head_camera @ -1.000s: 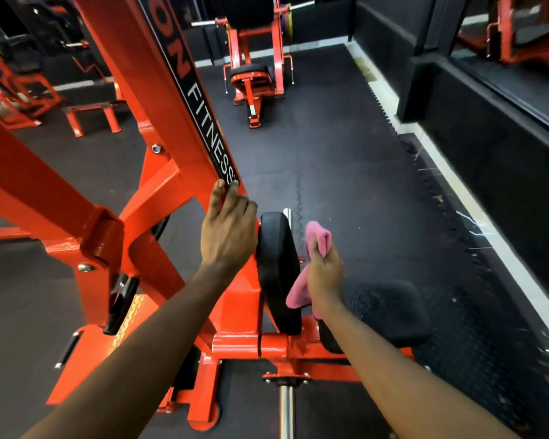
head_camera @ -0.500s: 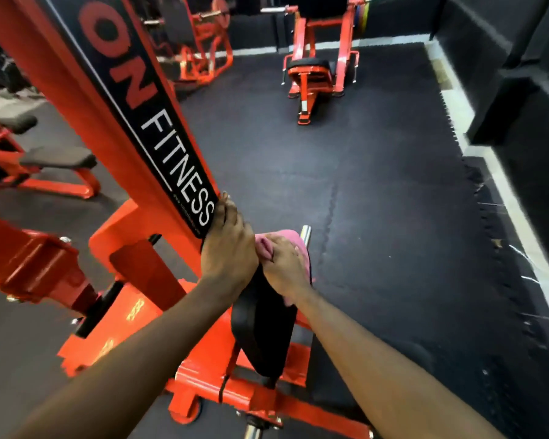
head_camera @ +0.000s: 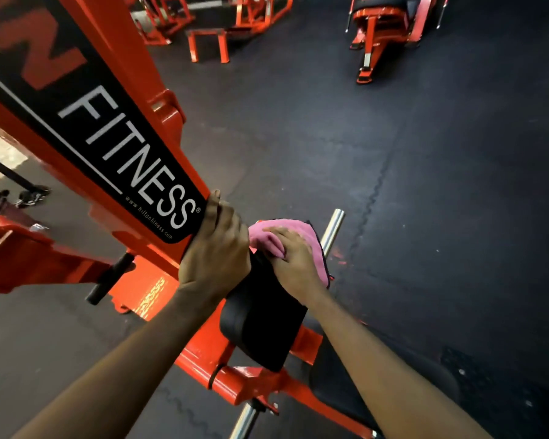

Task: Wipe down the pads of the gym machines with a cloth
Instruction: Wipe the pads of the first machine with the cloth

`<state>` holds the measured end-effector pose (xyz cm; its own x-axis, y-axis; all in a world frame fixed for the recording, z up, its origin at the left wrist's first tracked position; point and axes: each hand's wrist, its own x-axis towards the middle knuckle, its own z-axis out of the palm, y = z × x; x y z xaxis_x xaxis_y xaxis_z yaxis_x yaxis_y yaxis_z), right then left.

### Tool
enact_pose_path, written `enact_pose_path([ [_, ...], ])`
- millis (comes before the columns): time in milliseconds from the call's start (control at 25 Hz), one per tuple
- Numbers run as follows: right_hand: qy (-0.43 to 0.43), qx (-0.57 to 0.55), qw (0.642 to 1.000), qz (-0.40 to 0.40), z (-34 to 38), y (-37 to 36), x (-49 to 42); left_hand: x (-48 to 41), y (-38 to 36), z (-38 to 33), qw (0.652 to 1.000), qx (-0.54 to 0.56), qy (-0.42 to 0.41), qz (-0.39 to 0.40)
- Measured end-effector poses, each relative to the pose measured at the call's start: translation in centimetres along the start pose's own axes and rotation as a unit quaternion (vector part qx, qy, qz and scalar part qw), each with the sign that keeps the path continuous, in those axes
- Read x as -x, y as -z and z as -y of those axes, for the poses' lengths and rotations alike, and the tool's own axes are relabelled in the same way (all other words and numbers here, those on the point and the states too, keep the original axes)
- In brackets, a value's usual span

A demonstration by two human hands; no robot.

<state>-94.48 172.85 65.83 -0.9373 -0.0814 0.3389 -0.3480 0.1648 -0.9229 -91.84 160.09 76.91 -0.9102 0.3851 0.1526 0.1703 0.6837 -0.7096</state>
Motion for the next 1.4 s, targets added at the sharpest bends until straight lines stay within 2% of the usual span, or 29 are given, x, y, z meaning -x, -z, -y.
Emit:
enact_pose_path([
  [80,0.086,-0.031,0.995,-0.028,-1.5,-0.1,0.7,0.0,0.0,0.0,1.0,0.003,0.008,-0.007],
  [160,0.079,-0.048,0.995,-0.045,-2.0,0.0,0.3,0.0,0.1,-0.1,1.0,0.01,0.014,-0.011],
  [280,-0.103,-0.09,0.988,-0.07,-3.3,0.1,0.6,-0.1,0.3,-0.1,1.0,0.017,0.017,-0.017],
  [400,-0.316,-0.182,0.929,-0.056,-6.8,1.6,0.2,-0.1,0.6,0.0,1.0,0.016,0.017,-0.007],
  [480,-0.372,-0.132,0.919,-0.007,-7.2,3.2,-1.1,0.0,0.7,0.0,1.0,0.015,0.016,-0.005],
  [560,-0.338,-0.057,0.939,0.008,-4.6,4.5,-2.5,0.0,0.8,0.0,1.0,0.015,0.016,-0.003],
  [680,-0.252,0.007,0.966,-0.05,0.4,6.9,-3.7,-0.1,0.8,-0.1,1.0,0.016,0.018,0.0],
  [760,-0.228,0.091,0.967,-0.069,2.3,7.7,-3.7,-0.1,0.8,-0.1,1.0,0.021,0.021,0.003],
  [800,-0.232,0.118,0.964,-0.049,2.4,7.3,-3.5,-0.1,0.8,-0.1,1.0,0.021,0.022,0.004],
  [840,-0.232,0.117,0.966,-0.006,2.6,6.4,-2.9,-0.1,0.8,-0.1,1.0,0.021,0.023,0.004],
  [920,-0.218,0.036,0.973,0.065,1.0,3.2,-1.6,0.0,0.8,-0.1,0.999,0.021,0.024,0.004],
  [960,-0.212,-0.018,0.975,0.06,-0.4,1.8,-1.1,0.0,0.8,-0.1,0.999,0.021,0.024,0.004],
  [1040,-0.279,-0.09,0.956,0.004,-3.7,0.9,-1.0,-0.1,0.8,-0.1,0.999,0.021,0.026,0.006],
  [1120,-0.372,-0.084,0.924,-0.009,-7.0,1.7,-0.7,-0.1,0.9,-0.1,0.999,0.022,0.026,0.007],
  [1200,-0.423,-0.076,0.903,0.021,-9.7,2.4,-0.2,-0.1,0.9,-0.2,0.999,0.024,0.028,0.002],
  [1280,-0.413,-0.063,0.908,0.039,-10.2,2.5,-0.6,-0.2,0.8,-0.2,0.999,0.026,0.026,0.001],
  [1400,-0.331,-0.058,0.941,0.048,-7.5,2.1,-2.4,-0.2,0.7,-0.2,0.999,0.025,0.028,0.003],
])
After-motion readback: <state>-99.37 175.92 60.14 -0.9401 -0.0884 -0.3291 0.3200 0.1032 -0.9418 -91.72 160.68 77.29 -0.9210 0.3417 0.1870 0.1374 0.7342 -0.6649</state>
